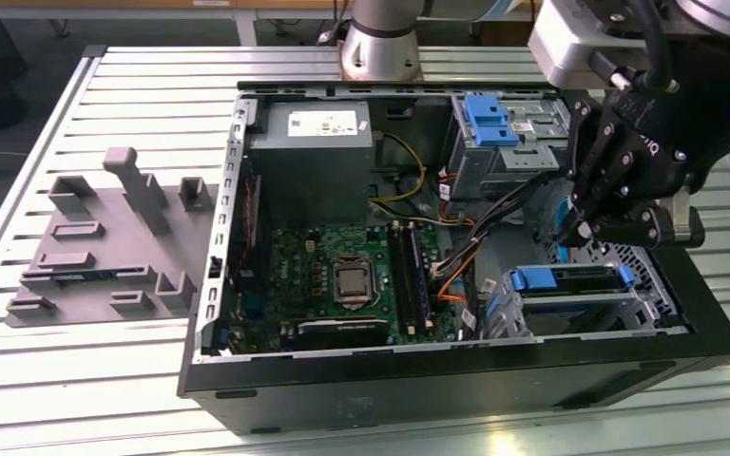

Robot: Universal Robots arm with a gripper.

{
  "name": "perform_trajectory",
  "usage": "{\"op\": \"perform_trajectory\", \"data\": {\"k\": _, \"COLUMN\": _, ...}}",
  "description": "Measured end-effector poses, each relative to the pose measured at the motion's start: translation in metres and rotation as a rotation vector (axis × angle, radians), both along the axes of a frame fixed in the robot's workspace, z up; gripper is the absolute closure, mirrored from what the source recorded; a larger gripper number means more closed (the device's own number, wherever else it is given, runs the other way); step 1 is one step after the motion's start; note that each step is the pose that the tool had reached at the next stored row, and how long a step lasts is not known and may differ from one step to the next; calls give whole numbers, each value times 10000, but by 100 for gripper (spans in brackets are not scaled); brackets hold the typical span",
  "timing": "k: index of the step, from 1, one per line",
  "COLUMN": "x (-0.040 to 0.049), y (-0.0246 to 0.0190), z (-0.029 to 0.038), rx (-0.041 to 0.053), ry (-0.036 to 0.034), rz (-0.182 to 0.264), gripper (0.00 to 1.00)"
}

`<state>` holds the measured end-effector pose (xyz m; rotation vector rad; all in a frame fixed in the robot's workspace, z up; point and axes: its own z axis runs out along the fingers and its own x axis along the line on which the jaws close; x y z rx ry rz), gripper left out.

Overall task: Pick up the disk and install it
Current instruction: 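Insert the disk into the insertion slot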

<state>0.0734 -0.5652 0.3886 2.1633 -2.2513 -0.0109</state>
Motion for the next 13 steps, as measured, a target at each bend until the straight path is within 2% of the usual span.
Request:
{"op": "perform_trajectory", "data": {"k": 9, "x": 0, "y": 1, "z": -163, "rx": -1, "ry": -8, "rz": 1, "gripper": 89}}
{"op": "perform_trajectory", "data": {"k": 13, "x": 0, "y": 1, "z": -185, "rx": -4, "ry": -8, "rz": 1, "gripper": 89}}
